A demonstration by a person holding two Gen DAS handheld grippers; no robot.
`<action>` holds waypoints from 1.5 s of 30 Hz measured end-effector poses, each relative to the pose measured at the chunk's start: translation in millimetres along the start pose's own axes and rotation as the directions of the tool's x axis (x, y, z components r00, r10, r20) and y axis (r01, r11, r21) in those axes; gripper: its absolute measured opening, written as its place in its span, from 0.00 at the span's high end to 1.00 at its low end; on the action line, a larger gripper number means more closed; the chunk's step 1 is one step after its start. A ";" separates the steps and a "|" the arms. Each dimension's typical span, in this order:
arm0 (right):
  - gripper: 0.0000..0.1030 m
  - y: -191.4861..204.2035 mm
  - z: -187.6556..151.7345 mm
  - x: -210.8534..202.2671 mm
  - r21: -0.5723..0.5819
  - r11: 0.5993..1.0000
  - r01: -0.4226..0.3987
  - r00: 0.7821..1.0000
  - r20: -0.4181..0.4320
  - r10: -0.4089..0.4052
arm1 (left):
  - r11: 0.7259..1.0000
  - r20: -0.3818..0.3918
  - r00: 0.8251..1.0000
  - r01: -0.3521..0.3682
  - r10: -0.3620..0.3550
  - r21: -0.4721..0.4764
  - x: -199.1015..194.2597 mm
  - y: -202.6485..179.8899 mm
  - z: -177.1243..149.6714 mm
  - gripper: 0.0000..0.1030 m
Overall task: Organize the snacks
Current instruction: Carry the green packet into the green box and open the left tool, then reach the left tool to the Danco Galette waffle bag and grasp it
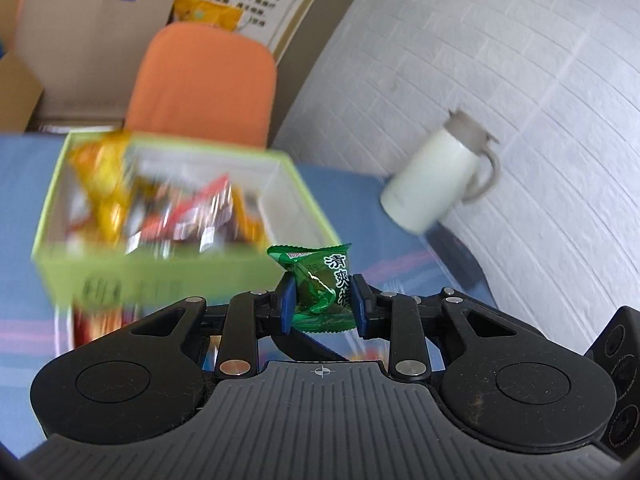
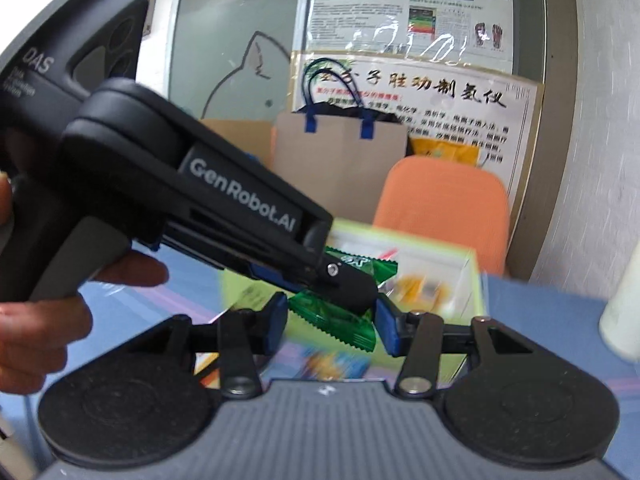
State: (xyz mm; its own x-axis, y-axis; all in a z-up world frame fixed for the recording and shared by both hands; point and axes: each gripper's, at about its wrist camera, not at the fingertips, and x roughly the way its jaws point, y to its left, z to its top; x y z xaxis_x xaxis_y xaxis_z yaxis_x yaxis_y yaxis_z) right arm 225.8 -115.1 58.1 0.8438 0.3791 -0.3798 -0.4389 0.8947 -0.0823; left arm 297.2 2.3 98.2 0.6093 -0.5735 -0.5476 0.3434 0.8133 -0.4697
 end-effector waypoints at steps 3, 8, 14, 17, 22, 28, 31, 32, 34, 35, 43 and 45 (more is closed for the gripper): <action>0.49 -29.5 12.0 38.1 0.011 1.000 -0.001 1.000 -0.023 0.001 | 0.999 -0.009 0.999 -0.041 0.042 0.028 36.7 -1.8 32.5 0.95; 0.48 -61.0 8.7 85.0 0.049 0.998 -0.025 0.997 -0.066 0.028 | 0.995 -0.043 0.995 -0.094 0.095 0.032 91.1 14.6 51.4 0.95; 0.36 -73.1 -1.1 81.1 0.071 0.997 -0.007 0.999 -0.039 0.009 | 0.986 0.015 0.986 -0.166 0.166 0.018 98.0 37.2 53.2 0.71; 0.28 -72.2 -4.5 48.2 0.074 0.997 0.019 1.000 0.012 -0.020 | 0.989 0.039 0.988 -0.148 0.149 -0.015 72.5 42.4 48.1 0.66; 0.25 -63.9 -36.3 0.4 0.089 0.994 0.067 0.998 -0.022 -0.065 | 0.989 0.086 0.986 -0.144 0.141 0.021 28.3 31.7 11.7 0.52; 0.21 -56.5 -92.8 -40.6 0.156 0.980 0.122 0.984 -0.145 -0.099 | 1.000 -0.045 0.999 -0.019 0.020 0.017 29.5 5.6 -44.9 0.58; 0.21 -50.9 -113.7 -54.8 0.170 0.977 0.129 0.978 -0.183 -0.097 | 0.999 -0.133 0.990 0.037 -0.035 0.009 51.2 -11.1 -67.5 0.58; 0.21 -50.3 -117.1 -56.8 0.176 0.975 0.138 0.977 -0.188 -0.104 | 0.999 -0.158 0.987 0.040 -0.037 0.011 58.9 -16.2 -74.0 0.57; 0.20 -50.7 -122.9 -60.5 0.185 0.970 0.158 0.974 -0.191 -0.122 | 0.999 -0.200 0.979 0.039 -0.034 0.023 72.5 -25.5 -85.7 0.57; 0.20 -51.2 -124.8 -61.9 0.188 0.969 0.161 0.974 -0.188 -0.125 | 0.999 -0.218 0.976 0.035 -0.028 0.026 78.9 -29.1 -90.2 0.57; 0.17 -61.8 -137.8 -55.8 0.260 0.955 0.144 0.975 -0.204 -0.091 | 0.999 -0.254 0.966 -0.027 0.037 0.043 102.5 -44.7 -109.4 0.52; 0.17 -63.2 -138.2 -56.5 0.260 0.954 0.149 0.975 -0.200 -0.097 | 0.998 -0.257 0.965 -0.035 0.046 0.049 105.5 -47.1 -112.2 0.51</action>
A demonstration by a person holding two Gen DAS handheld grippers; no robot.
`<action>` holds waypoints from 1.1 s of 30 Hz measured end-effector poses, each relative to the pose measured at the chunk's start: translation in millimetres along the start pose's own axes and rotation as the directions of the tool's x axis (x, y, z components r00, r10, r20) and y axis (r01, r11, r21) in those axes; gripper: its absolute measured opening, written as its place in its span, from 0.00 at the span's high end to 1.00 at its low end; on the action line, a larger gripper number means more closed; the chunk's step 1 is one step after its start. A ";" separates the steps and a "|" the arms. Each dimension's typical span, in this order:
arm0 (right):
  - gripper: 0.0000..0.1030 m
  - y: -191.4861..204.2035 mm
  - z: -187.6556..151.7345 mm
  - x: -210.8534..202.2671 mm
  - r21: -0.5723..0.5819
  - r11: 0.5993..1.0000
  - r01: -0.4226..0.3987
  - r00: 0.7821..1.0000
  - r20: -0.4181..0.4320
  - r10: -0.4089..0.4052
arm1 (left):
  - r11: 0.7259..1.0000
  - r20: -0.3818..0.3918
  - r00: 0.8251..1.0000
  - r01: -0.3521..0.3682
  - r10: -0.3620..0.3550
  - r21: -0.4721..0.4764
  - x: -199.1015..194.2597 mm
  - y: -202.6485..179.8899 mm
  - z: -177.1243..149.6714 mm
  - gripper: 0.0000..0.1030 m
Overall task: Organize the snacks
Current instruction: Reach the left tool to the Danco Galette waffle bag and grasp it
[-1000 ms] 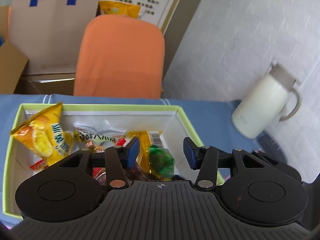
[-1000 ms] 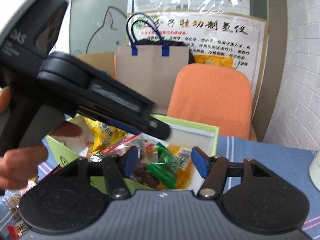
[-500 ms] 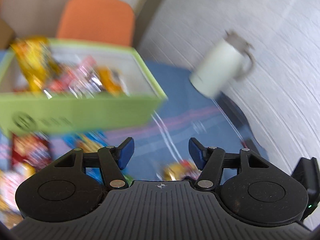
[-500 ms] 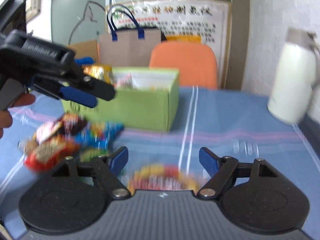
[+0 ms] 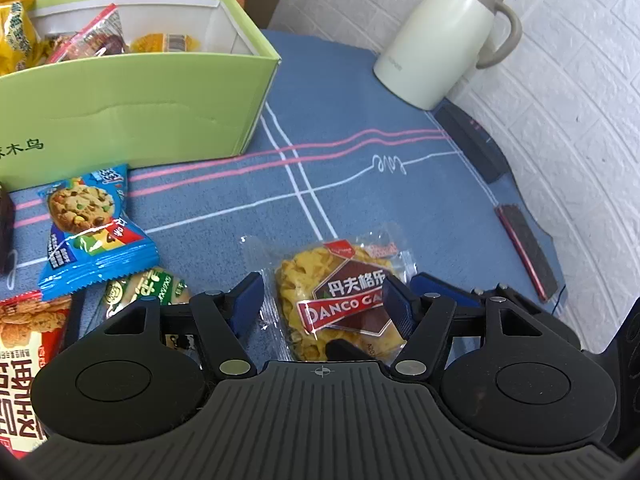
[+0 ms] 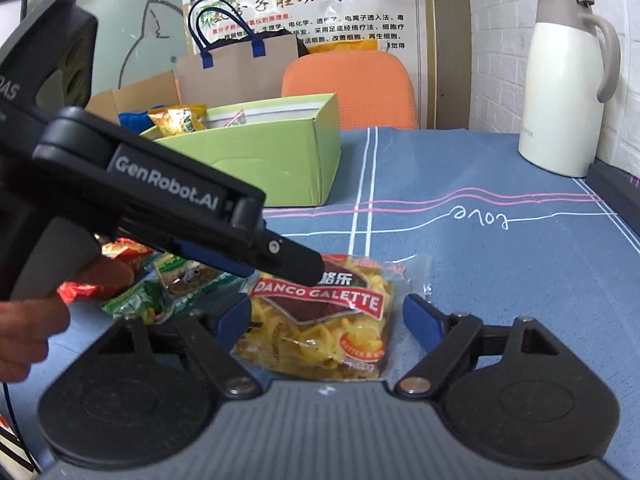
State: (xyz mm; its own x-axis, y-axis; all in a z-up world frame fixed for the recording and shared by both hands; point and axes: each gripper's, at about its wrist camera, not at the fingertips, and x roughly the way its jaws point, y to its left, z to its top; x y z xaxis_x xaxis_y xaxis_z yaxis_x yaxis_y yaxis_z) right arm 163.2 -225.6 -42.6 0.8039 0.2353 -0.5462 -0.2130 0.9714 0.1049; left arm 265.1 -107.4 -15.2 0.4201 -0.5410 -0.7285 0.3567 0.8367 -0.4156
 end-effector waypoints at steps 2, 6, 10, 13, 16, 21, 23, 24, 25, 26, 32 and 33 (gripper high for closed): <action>0.17 -5.8 -0.7 -4.4 0.023 1.000 0.011 1.000 0.018 -0.011 | 1.000 -0.003 1.000 -0.005 0.005 -0.005 3.7 -1.7 0.7 0.51; 0.17 -20.0 -5.4 -1.7 0.115 0.993 -0.005 1.000 0.006 0.004 | 0.999 -0.016 1.000 0.013 -0.014 -0.037 6.2 7.0 -3.0 0.49; 0.17 -10.1 -5.7 -4.0 0.075 0.997 -0.011 1.000 0.003 0.011 | 0.999 -0.029 0.999 0.033 -0.034 -0.034 11.8 3.5 -5.0 0.49; 0.17 -3.9 -9.0 -10.1 0.065 0.998 -0.026 1.000 0.004 0.026 | 1.000 -0.033 0.999 0.024 -0.025 -0.007 9.8 -2.3 -10.1 0.49; 0.17 -8.8 -11.0 -24.9 0.055 0.998 -0.013 0.999 0.049 0.010 | 0.999 -0.033 0.998 0.049 -0.050 -0.015 6.2 1.0 -13.0 0.49; 0.16 -31.9 -9.4 -23.5 0.092 0.996 -0.009 1.000 0.007 0.009 | 0.997 -0.025 0.998 0.055 -0.056 -0.051 5.0 7.6 -9.6 0.43; 0.16 -37.1 -9.5 -16.7 0.107 0.994 -0.030 0.999 -0.021 0.032 | 0.998 -0.026 0.998 0.050 -0.051 -0.048 6.2 6.6 -9.2 0.43; 0.16 -38.7 -9.4 -12.5 0.124 0.991 -0.048 0.998 -0.032 0.052 | 0.998 -0.028 0.999 0.045 -0.046 -0.044 7.2 6.0 -9.4 0.43; 0.16 -39.3 -9.7 -9.2 0.135 0.989 -0.066 0.997 -0.038 0.071 | 0.999 -0.027 0.999 0.040 -0.041 -0.036 7.6 4.4 -9.4 0.43; 0.16 -37.5 -9.8 -7.0 0.131 0.988 -0.077 0.996 -0.040 0.083 | 0.999 -0.028 0.999 0.032 -0.033 -0.029 8.0 2.5 -9.2 0.43; 0.13 -19.4 -9.0 -3.5 0.070 0.995 -0.069 0.996 -0.046 0.072 | 0.999 -0.019 0.999 -0.030 0.031 0.031 12.5 -11.0 -11.3 0.36; 0.12 -17.8 -9.2 -2.8 0.063 0.996 -0.062 0.997 -0.046 0.065 | 0.998 -0.015 0.999 -0.038 0.039 0.040 12.9 -12.3 -11.7 0.36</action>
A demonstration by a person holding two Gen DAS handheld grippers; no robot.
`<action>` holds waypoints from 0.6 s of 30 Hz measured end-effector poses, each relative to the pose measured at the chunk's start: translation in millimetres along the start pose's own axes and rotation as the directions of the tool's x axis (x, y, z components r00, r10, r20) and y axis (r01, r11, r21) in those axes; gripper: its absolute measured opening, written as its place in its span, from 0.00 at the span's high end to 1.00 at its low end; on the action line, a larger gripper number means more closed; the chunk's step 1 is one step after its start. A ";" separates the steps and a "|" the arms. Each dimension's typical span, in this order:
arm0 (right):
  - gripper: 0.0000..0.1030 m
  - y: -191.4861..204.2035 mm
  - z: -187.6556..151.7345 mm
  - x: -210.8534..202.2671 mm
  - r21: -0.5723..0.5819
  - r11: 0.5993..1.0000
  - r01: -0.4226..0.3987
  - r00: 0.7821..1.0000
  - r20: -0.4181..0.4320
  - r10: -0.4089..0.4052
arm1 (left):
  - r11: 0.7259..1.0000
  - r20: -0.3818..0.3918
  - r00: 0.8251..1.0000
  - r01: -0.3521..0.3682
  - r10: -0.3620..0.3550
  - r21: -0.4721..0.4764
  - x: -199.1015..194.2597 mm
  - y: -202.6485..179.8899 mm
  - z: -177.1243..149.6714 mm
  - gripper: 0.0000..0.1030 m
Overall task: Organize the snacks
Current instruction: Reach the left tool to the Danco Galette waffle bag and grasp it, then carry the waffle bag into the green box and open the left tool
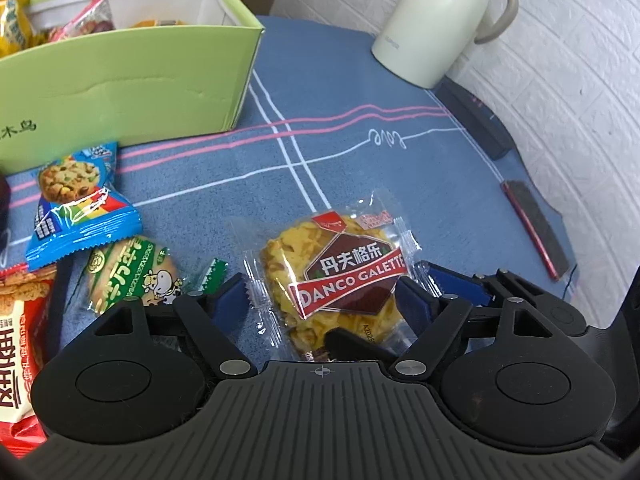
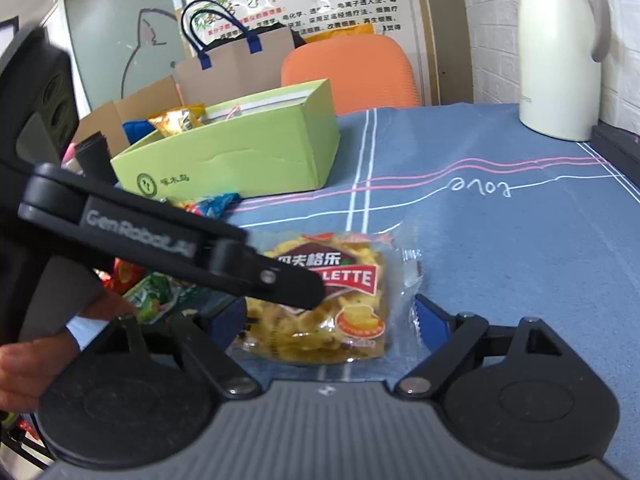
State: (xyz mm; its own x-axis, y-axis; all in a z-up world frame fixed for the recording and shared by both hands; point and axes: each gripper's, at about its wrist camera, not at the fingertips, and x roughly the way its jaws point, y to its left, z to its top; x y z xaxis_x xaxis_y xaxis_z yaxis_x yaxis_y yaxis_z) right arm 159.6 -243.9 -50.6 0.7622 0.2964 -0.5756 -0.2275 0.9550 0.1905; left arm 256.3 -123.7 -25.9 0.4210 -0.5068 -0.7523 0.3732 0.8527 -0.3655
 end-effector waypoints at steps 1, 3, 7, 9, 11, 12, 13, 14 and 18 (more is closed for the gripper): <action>0.12 1.3 -0.2 0.6 -0.002 1.000 0.004 1.000 -0.002 -0.004 | 1.000 0.003 1.000 -0.007 0.007 0.007 0.4 -0.8 -0.5 0.37; 0.11 5.9 -0.4 1.8 -0.019 1.000 0.018 1.000 0.000 -0.018 | 1.000 0.009 1.000 -0.020 0.020 0.016 0.4 -1.8 -1.2 0.40; 0.22 20.0 -1.8 1.3 -0.095 0.994 0.051 0.999 0.021 -0.050 | 0.999 0.031 0.999 -0.034 0.033 0.031 -0.5 -3.0 -2.1 0.54; 0.24 37.1 -4.0 -9.6 -0.167 0.980 0.105 0.994 0.051 -0.097 | 0.999 0.038 0.999 -0.022 0.021 0.028 -10.2 -2.5 -1.1 0.71; 0.23 44.9 -3.0 -20.9 -0.183 0.975 0.125 0.990 0.083 -0.112 | 1.000 0.054 0.999 0.008 -0.009 0.006 -23.3 0.7 -0.6 0.75; 0.23 45.4 0.3 -25.3 -0.174 0.977 0.124 0.990 0.087 -0.110 | 1.000 0.060 0.998 0.024 -0.023 -0.006 -29.5 3.6 -0.6 0.75; 0.23 46.1 4.5 -29.0 -0.167 0.978 0.126 0.989 0.098 -0.110 | 0.999 0.066 0.997 0.042 -0.041 -0.021 -34.4 6.3 0.2 0.76; 0.23 47.6 10.1 -31.7 -0.166 0.978 0.130 0.987 0.112 -0.112 | 0.998 0.076 0.996 0.058 -0.056 -0.027 -39.2 8.6 1.6 0.76; 0.23 59.3 44.3 -25.6 -0.211 0.967 0.144 0.980 0.164 -0.110 | 0.997 0.132 0.989 0.068 -0.063 -0.028 -59.4 18.6 23.4 0.76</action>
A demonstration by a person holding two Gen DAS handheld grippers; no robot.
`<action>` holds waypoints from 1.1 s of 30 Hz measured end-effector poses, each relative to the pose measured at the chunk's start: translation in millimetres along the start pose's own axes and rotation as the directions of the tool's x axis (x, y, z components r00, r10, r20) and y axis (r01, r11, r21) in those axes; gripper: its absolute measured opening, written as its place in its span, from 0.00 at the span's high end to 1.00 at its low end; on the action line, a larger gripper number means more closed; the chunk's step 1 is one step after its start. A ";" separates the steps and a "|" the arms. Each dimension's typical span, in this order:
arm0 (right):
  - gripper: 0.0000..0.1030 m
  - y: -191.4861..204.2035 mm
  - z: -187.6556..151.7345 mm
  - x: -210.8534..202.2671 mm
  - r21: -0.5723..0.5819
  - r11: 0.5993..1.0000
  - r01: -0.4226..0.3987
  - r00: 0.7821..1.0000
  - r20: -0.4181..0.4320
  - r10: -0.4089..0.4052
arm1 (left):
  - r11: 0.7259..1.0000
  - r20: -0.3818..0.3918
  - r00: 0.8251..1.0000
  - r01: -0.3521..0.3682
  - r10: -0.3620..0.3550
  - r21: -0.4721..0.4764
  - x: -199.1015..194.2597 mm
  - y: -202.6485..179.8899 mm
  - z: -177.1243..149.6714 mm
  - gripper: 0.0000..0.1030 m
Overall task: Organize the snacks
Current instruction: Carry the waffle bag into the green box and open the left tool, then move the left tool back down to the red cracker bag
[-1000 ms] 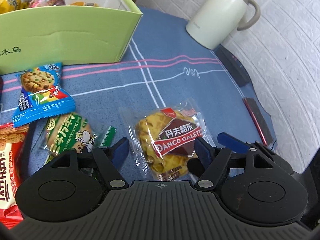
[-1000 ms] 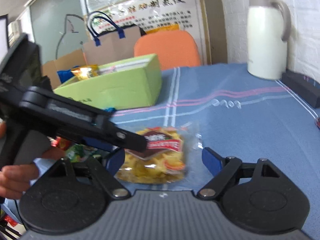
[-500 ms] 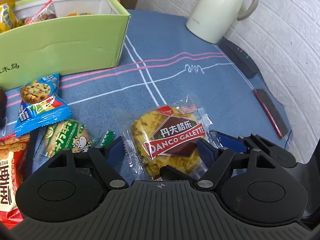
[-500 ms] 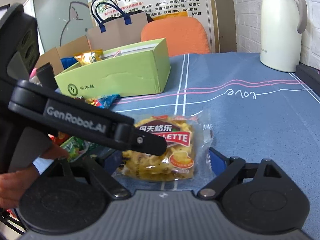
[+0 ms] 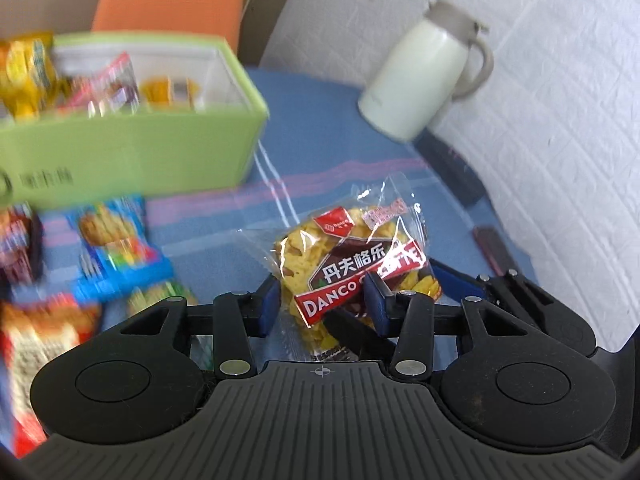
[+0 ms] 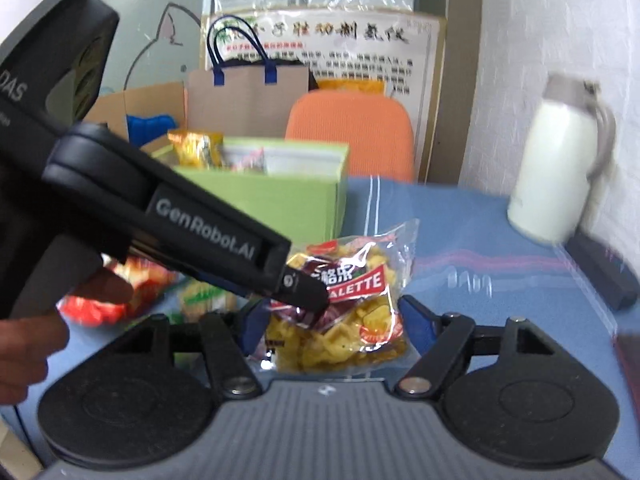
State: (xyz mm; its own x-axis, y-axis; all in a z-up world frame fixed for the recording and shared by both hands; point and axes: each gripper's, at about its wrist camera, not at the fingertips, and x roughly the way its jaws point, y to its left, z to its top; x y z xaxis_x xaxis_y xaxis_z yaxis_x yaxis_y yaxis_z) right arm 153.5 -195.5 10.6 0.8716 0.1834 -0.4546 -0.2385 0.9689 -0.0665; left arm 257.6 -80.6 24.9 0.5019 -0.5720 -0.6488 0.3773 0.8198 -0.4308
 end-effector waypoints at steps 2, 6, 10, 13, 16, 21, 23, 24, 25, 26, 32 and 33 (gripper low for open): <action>0.23 1.3 22.5 13.5 -0.024 1.000 -0.013 0.999 0.035 0.014 | 1.000 0.043 0.999 -0.019 0.018 0.003 -9.2 6.1 23.8 0.76; 0.23 -0.7 72.6 55.9 -0.050 0.996 -0.072 0.993 0.095 0.076 | 0.996 0.125 0.989 -0.084 0.082 0.005 -26.5 28.1 80.7 0.76; 0.22 -5.6 108.7 114.5 -0.045 0.989 -0.140 0.984 0.108 0.145 | 0.985 0.172 0.970 -0.171 0.171 -0.012 -22.9 55.7 131.6 0.77; 0.22 -12.8 118.7 160.0 -0.011 0.981 -0.193 0.978 0.072 0.193 | 0.974 0.143 0.963 -0.227 0.228 -0.026 -1.0 80.6 156.5 0.77; 0.22 -18.8 114.1 193.3 0.026 0.976 -0.217 0.976 0.015 0.217 | 0.966 0.084 0.962 -0.257 0.259 -0.033 31.4 102.1 166.6 0.77; 0.18 -17.4 101.8 211.3 0.024 0.969 -0.246 0.969 -0.012 0.247 | 0.957 0.066 0.955 -0.289 0.289 -0.015 60.8 117.4 161.7 0.72; 0.11 -11.9 101.4 210.4 -0.001 0.971 -0.240 0.971 -0.014 0.240 | 0.962 0.070 0.959 -0.274 0.274 -0.018 58.9 119.0 160.7 0.68; 0.10 -11.3 101.7 207.8 0.004 0.972 -0.236 0.972 -0.008 0.236 | 0.963 0.076 0.960 -0.270 0.270 -0.021 56.4 119.0 160.9 0.65; 0.10 -12.0 101.6 201.9 0.010 0.973 -0.233 0.973 0.006 0.233 | 0.964 0.091 0.960 -0.264 0.265 -0.024 50.7 117.9 157.7 0.53; 0.10 -14.4 102.0 193.5 0.019 0.973 -0.230 0.973 0.031 0.229 | 0.967 0.116 0.960 -0.252 0.254 -0.025 44.3 116.5 155.3 0.45; 0.10 -37.5 88.9 120.7 0.076 0.984 -0.161 0.980 0.127 0.151 | 0.968 0.274 0.930 -0.249 0.243 -0.012 -22.7 95.8 135.0 0.29; 0.10 -40.5 82.9 110.9 0.095 0.982 -0.164 0.980 0.129 0.151 | 0.968 0.287 0.927 -0.249 0.242 -0.012 -33.8 91.7 128.4 0.28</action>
State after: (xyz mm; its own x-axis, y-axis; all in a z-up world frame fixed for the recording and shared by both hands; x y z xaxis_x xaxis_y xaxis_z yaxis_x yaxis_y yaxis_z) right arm 295.3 -200.6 36.5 0.8736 0.3473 -0.3410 -0.3362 0.9372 0.0933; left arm 375.2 10.2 87.9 0.7796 -0.3402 -0.5258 0.2311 0.9366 -0.2632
